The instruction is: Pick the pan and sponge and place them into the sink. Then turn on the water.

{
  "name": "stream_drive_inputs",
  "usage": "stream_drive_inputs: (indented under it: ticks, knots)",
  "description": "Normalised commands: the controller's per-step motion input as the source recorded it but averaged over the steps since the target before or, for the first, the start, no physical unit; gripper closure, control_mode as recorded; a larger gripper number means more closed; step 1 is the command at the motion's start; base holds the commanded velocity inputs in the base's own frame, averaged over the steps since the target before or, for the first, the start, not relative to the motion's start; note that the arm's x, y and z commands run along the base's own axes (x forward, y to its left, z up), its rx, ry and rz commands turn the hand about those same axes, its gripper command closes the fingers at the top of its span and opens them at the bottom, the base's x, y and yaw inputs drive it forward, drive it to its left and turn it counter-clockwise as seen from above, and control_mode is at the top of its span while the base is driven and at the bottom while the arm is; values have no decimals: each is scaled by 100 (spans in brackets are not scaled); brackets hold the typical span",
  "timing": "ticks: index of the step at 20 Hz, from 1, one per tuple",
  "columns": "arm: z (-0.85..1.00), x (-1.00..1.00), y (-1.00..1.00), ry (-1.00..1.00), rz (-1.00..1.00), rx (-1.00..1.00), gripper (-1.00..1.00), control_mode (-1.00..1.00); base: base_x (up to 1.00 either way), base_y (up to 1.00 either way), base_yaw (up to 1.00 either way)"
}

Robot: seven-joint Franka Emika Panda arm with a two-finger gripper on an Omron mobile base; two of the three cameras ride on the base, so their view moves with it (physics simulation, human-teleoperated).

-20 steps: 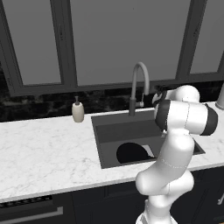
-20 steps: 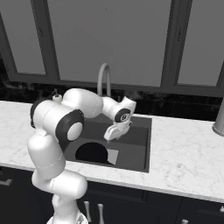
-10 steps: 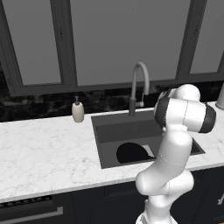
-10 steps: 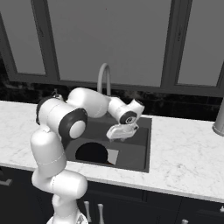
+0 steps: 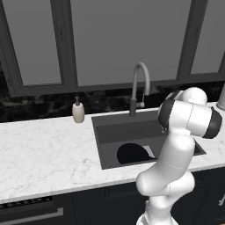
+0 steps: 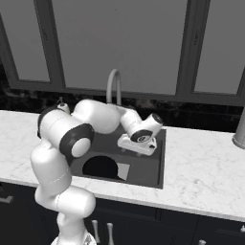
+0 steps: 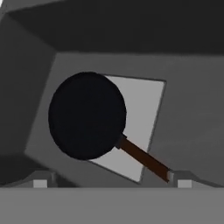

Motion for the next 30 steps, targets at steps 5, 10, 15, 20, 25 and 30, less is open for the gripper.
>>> stream_drive_inputs:
  ticks: [5,10,15,20,25,30]
  knots:
    - [0,0,0,1,-30,0,-100,-100,0,0,0]
    - [0,0,0,0,0,0,-100,-100,0,0,0]
    - [2,0,0,0,0,7,-100,-100,0,0,0]
    - [15,3,0,0,-4,11,-100,-100,0,0,0]
    - [22,12,0,-1,-11,20,-100,-100,0,0,0]
    - [27,22,0,0,-11,17,-100,-100,0,0,0]
